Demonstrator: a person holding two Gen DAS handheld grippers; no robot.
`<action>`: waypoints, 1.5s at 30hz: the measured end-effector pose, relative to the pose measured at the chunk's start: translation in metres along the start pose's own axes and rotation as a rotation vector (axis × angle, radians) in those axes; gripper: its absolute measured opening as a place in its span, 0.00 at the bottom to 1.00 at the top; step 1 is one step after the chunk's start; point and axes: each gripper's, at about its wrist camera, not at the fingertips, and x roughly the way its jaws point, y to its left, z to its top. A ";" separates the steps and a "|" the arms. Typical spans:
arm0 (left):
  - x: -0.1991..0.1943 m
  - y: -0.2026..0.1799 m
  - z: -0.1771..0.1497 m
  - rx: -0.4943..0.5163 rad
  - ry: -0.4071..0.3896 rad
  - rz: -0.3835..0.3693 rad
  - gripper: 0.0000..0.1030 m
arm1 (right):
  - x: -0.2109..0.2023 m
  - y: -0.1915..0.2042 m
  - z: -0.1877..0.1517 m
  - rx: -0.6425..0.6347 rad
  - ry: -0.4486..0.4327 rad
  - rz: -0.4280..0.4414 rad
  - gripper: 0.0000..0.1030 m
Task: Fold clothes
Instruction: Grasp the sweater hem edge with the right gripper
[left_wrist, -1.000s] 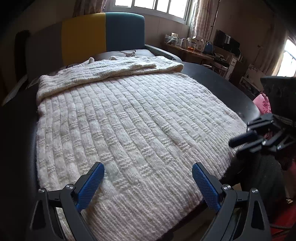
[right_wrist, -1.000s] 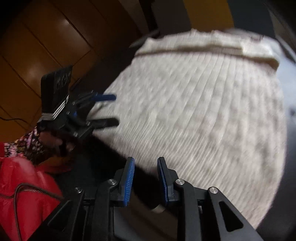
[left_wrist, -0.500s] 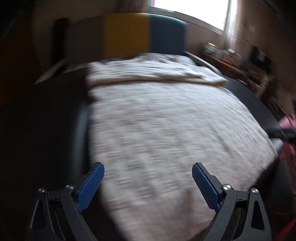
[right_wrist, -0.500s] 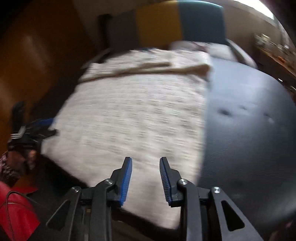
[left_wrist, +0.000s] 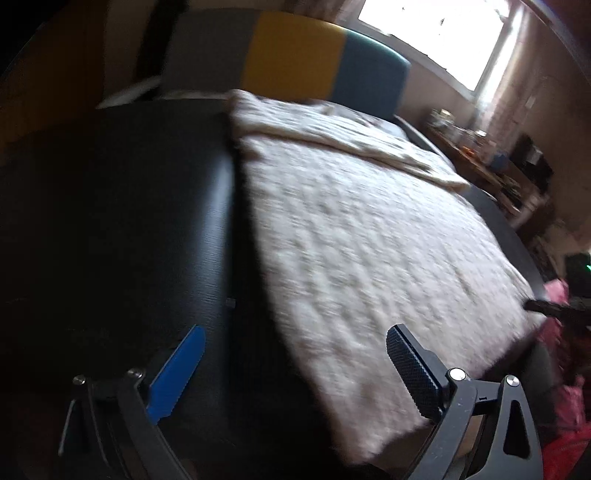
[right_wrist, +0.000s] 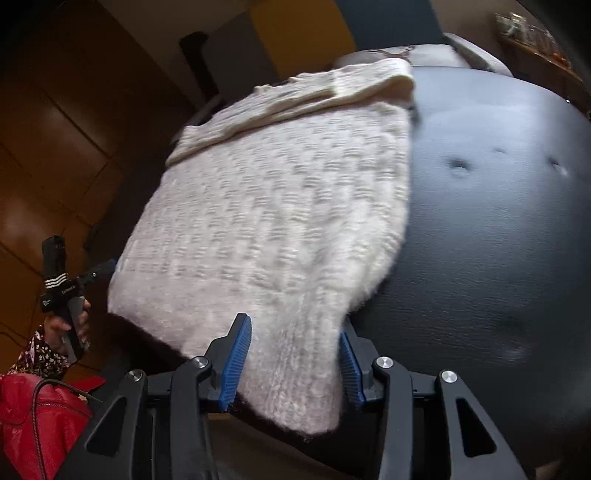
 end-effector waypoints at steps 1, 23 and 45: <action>0.004 -0.004 -0.001 0.005 0.014 -0.011 0.97 | 0.001 0.001 0.000 0.002 0.000 0.010 0.45; 0.003 -0.041 0.000 0.084 0.022 0.062 0.52 | 0.012 0.001 0.005 0.033 0.000 0.054 0.43; -0.055 -0.016 0.005 -0.137 -0.021 -0.358 0.10 | -0.042 -0.005 -0.006 0.101 -0.076 0.280 0.12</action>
